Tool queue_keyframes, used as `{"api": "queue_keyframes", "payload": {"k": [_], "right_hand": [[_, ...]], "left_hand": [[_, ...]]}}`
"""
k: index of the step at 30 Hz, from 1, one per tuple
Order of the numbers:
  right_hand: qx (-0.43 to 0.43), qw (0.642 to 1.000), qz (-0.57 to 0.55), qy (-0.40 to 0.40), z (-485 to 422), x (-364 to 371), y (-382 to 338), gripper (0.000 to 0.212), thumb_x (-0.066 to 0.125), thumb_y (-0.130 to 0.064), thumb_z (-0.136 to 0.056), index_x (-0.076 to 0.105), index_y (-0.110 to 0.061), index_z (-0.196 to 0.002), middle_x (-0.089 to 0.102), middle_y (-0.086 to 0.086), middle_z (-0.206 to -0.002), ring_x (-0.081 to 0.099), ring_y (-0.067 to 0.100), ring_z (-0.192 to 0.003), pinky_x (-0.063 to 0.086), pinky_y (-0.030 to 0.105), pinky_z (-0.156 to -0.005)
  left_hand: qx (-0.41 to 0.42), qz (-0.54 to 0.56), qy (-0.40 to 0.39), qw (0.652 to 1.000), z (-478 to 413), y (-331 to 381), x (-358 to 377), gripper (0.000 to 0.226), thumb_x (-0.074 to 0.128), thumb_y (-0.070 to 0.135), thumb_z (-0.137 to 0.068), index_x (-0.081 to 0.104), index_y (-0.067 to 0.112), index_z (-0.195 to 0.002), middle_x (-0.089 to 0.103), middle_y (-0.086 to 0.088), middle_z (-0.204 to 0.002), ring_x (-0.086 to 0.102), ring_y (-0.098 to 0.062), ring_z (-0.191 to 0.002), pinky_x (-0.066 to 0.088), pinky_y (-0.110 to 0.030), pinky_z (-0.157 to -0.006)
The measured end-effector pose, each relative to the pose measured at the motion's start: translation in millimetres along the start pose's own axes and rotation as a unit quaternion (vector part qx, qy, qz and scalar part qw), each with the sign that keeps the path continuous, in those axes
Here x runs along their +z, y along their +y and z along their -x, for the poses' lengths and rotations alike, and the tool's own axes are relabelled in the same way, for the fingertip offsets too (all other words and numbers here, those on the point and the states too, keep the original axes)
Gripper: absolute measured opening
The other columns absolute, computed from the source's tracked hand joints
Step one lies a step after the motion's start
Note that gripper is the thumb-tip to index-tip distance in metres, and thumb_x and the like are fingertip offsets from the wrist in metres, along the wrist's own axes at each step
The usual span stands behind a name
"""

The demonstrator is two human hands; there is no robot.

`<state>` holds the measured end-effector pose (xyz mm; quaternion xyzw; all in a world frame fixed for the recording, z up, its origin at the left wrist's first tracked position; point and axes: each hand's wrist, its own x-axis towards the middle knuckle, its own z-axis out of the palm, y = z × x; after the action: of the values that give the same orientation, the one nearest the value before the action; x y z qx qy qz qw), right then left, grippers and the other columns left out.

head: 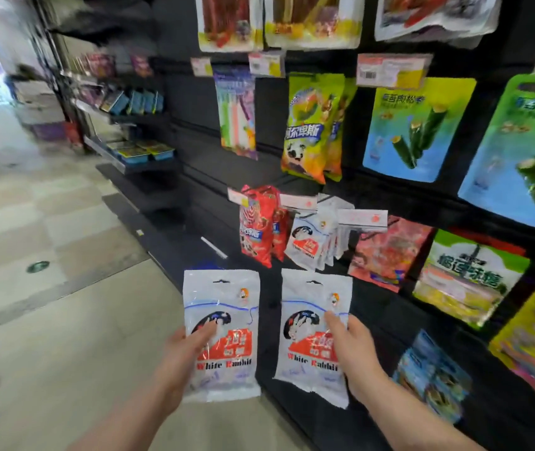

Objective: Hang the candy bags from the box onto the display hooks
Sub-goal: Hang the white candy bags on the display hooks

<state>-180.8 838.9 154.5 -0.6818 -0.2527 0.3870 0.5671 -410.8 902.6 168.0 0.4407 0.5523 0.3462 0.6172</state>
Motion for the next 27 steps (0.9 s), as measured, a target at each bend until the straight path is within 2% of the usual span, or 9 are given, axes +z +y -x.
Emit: {"api": "queue_keyframes", "payload": {"k": [4,7,11,13,16,19,21,23,27], "right_hand": [[-0.010,1.000,0.020,0.003,-57,13,-20,0.014,0.047,-0.021,-0.099,0.058,-0.019,-0.092,0.070,0.009,-0.092,0.069,0.024,-0.081,0.056,0.039,-0.075],[-0.008,0.999,0.042,0.012,-85,23,-28,0.015,0.047,-0.017,-0.097,0.061,-0.013,-0.100,0.071,0.009,-0.092,0.070,0.027,-0.082,0.057,0.043,-0.079],[0.007,0.999,0.037,0.032,-119,36,-40,0.015,0.047,-0.014,-0.095,0.061,-0.015,-0.092,0.071,0.008,-0.083,0.069,0.022,-0.070,0.057,0.031,-0.061],[0.019,0.999,0.023,0.042,-134,45,-43,0.014,0.049,-0.020,-0.095,0.061,-0.015,-0.093,0.072,0.010,-0.085,0.071,0.025,-0.073,0.060,0.037,-0.068],[0.012,0.997,0.023,0.068,-154,62,-43,0.026,0.052,-0.036,-0.095,0.066,-0.015,-0.092,0.073,0.009,-0.083,0.071,0.024,-0.074,0.059,0.038,-0.071],[0.005,0.994,0.032,0.103,-173,81,-43,0.033,0.053,-0.042,-0.094,0.067,-0.014,-0.099,0.074,0.010,-0.086,0.072,0.026,-0.078,0.060,0.044,-0.077],[0.003,0.991,0.031,0.132,-185,94,-43,0.028,0.052,-0.039,-0.095,0.064,-0.016,-0.103,0.073,0.007,-0.087,0.072,0.022,-0.075,0.060,0.037,-0.070],[-0.004,0.987,0.013,0.161,-196,108,-42,0.018,0.052,-0.034,-0.096,0.062,-0.019,-0.096,0.072,0.008,-0.088,0.071,0.020,-0.073,0.059,0.031,-0.063],[-0.030,0.973,0.002,0.231,-218,130,-37,0.015,0.052,-0.029,-0.095,0.061,-0.020,-0.085,0.071,0.005,-0.083,0.070,0.022,-0.075,0.058,0.036,-0.067]], "left_hand": [[-0.020,0.024,0.007,0.999,-44,17,8,0.017,0.062,0.024,-0.092,0.064,0.009,-0.100,0.076,-0.010,-0.075,0.071,-0.029,-0.070,0.057,-0.038,-0.064],[-0.042,0.024,0.005,0.999,-69,22,9,0.025,0.064,0.025,-0.090,0.064,0.006,-0.106,0.076,-0.017,-0.086,0.071,-0.035,-0.082,0.056,-0.049,-0.078],[-0.043,0.017,0.003,0.999,-110,31,10,0.024,0.063,0.023,-0.091,0.064,0.003,-0.105,0.076,-0.016,-0.080,0.071,-0.031,-0.072,0.059,-0.041,-0.067],[-0.047,0.017,-0.010,0.999,-132,36,13,0.020,0.062,0.020,-0.092,0.065,0.003,-0.101,0.075,-0.013,-0.074,0.071,-0.026,-0.062,0.059,-0.034,-0.056],[-0.058,0.012,-0.039,0.998,-167,44,15,0.023,0.062,0.020,-0.092,0.066,0.001,-0.104,0.074,-0.017,-0.083,0.070,-0.025,-0.062,0.058,-0.031,-0.051],[-0.070,0.002,-0.071,0.995,-207,47,10,0.029,0.065,0.021,-0.090,0.065,-0.002,-0.107,0.074,-0.021,-0.091,0.070,-0.027,-0.065,0.058,-0.032,-0.049],[-0.080,-0.012,-0.093,0.992,-235,50,4,0.030,0.066,0.020,-0.089,0.064,-0.002,-0.109,0.074,-0.020,-0.090,0.071,-0.028,-0.067,0.057,-0.032,-0.049],[-0.082,-0.021,-0.118,0.989,-262,53,-2,0.025,0.066,0.018,-0.089,0.064,0.000,-0.107,0.075,-0.016,-0.081,0.072,-0.025,-0.063,0.055,-0.029,-0.047],[-0.074,-0.039,-0.150,0.985,-313,56,-10,0.022,0.065,0.017,-0.089,0.067,0.001,-0.104,0.076,-0.013,-0.077,0.072,-0.025,-0.066,0.059,-0.034,-0.058]]}}
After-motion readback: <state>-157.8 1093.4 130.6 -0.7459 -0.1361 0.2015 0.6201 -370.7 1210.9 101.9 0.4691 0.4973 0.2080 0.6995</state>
